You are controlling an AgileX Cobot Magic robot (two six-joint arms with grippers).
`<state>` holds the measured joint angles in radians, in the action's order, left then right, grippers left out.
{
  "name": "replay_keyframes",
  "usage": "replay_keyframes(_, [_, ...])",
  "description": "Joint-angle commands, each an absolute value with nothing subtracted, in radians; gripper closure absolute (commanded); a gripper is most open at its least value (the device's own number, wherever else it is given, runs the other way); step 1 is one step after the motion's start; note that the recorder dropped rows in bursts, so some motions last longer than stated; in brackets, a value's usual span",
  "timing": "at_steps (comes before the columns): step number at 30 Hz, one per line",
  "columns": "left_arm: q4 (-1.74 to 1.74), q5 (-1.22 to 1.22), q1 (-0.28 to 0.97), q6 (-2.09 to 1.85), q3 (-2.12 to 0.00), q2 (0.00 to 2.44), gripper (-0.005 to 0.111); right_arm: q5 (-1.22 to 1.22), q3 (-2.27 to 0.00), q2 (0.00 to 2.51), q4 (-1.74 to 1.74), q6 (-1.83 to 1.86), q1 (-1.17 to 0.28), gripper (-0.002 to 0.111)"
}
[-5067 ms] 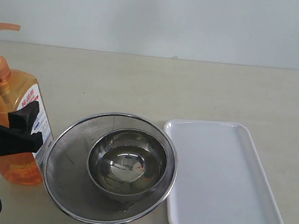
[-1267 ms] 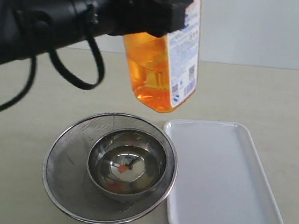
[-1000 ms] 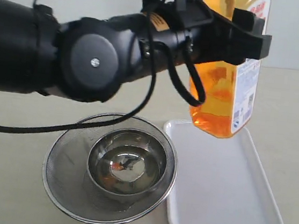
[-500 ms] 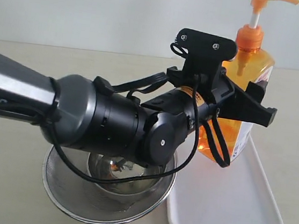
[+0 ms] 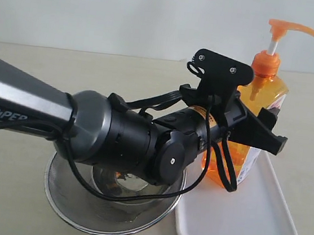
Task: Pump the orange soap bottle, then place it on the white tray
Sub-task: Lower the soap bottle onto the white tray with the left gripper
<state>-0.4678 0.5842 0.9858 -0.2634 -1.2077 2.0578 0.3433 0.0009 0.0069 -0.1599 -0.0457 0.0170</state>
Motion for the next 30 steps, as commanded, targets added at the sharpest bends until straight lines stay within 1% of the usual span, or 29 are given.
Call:
replay_keyframes(1, [-0.455,0.642,0.99,-0.254,-1.226,2.047,0.102,0.333,0.0,0.0,-0.167,-0.046,0.02,0.108])
replay_keyframes(7, [-0.455,0.638,0.99,-0.231,-1.226,2.066,0.102,0.333,0.0,0.0,-0.167,-0.046,0.02,0.108])
replay_keyframes(9, [-0.455,0.635,0.99,-0.231,-1.226,2.066,0.099,0.333,0.0,0.0,-0.167,-0.046,0.02,0.108])
replay_keyframes(11, [-0.455,0.635,0.99,-0.231,-1.226,2.066,0.092,0.333,0.0,0.0,-0.167,-0.046,0.02,0.108])
replay_keyframes(12, [-0.455,0.635,0.99,-0.231,-1.226,2.066,0.085,0.333,0.0,0.0,-0.167,-0.046,0.02,0.108])
replay_keyframes(15, [-0.455,0.635,0.99,-0.216,-1.226,2.066,0.062,0.333,0.0,0.0,-0.167,-0.046,0.02,0.108])
replay_keyframes(18, [-0.455,0.635,0.99,-0.194,-1.226,2.066,0.043,0.333,0.0,0.0,-0.167,-0.046,0.02,0.108])
replay_keyframes(21, [-0.455,0.622,0.99,-0.194,-1.226,2.064,0.031,0.333,0.0,0.0,-0.167,-0.046,0.02,0.108])
replay_keyframes(24, [-0.452,0.59,0.99,-0.198,-1.226,2.055,0.028,0.333,0.0,0.0,-0.167,-0.046,0.02,0.108])
replay_keyframes(30, [-0.452,0.567,0.99,-0.21,-1.226,2.041,0.028,0.333,0.0,0.0,-0.167,-0.046,0.02,0.108])
